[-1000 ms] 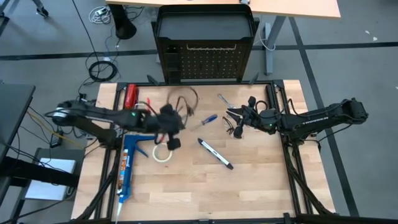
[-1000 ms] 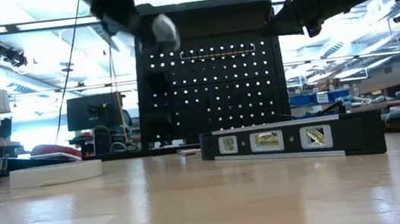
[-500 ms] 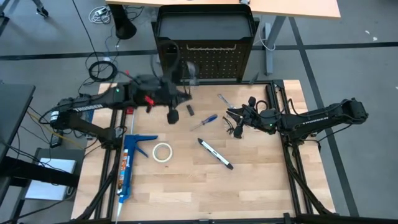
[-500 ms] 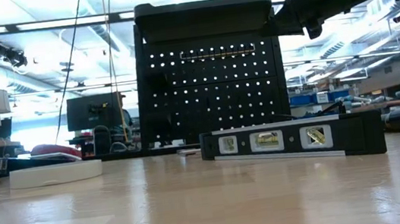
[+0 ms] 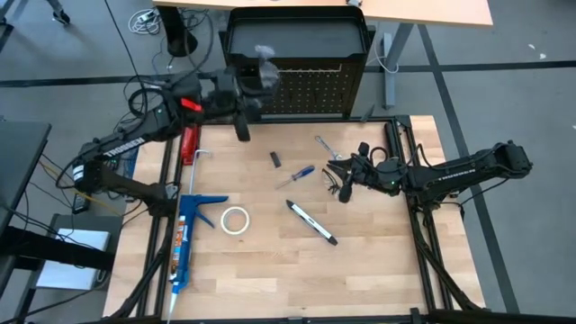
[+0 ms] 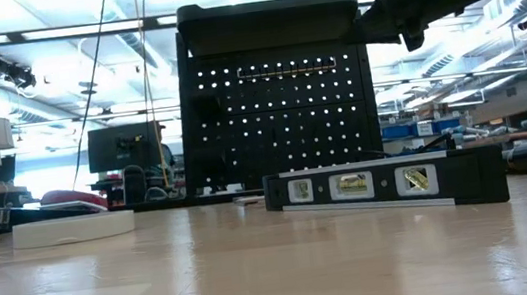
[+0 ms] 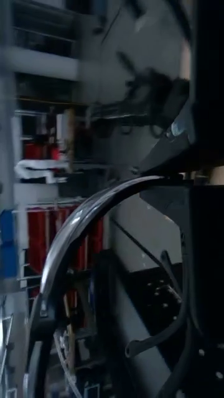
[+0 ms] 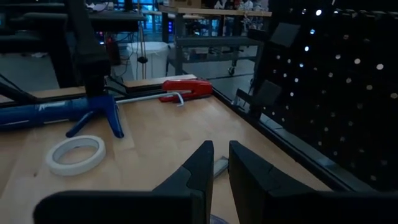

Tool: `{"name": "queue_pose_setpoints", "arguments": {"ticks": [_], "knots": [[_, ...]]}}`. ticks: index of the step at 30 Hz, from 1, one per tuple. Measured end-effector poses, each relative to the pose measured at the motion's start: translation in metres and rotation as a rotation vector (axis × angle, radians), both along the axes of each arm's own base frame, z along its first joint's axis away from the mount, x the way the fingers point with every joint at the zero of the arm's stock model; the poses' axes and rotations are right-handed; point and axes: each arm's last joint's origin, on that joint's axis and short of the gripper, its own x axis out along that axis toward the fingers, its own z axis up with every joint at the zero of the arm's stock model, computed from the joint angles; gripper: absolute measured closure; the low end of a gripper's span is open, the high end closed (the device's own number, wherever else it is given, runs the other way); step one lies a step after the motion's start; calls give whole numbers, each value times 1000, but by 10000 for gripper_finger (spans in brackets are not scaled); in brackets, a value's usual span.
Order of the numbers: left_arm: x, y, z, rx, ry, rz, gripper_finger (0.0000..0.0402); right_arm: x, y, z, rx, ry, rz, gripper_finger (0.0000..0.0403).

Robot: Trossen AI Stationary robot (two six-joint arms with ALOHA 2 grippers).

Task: Hang tools onto peg board
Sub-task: Put the left black safety glasses on the top of the black pegboard

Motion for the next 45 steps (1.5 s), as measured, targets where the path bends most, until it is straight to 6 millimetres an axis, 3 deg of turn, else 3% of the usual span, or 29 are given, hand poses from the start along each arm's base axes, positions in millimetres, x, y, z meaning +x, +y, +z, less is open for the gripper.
{"name": "queue_pose_setpoints", "arguments": {"ticks": [11, 22, 30, 36, 41, 45], "knots": [[-21, 35, 22, 16, -238, 131, 388, 0, 1, 0, 0, 0, 3, 347], [-6, 72, 58, 59, -113, 109, 391, 0, 0, 0, -5, 1, -21, 347], [-2, 92, 54, 38, -68, 143, 391, 0, 0, 0, -6, 2, -22, 350], [-16, 107, 56, 47, -83, 208, 391, 0, 0, 0, -20, 9, -20, 351], [-24, 119, 68, 41, -122, 189, 391, 0, 0, 0, -25, 11, -20, 349], [-16, 134, 75, 22, -101, 177, 391, 0, 0, 0, -27, 12, -19, 350]]}}
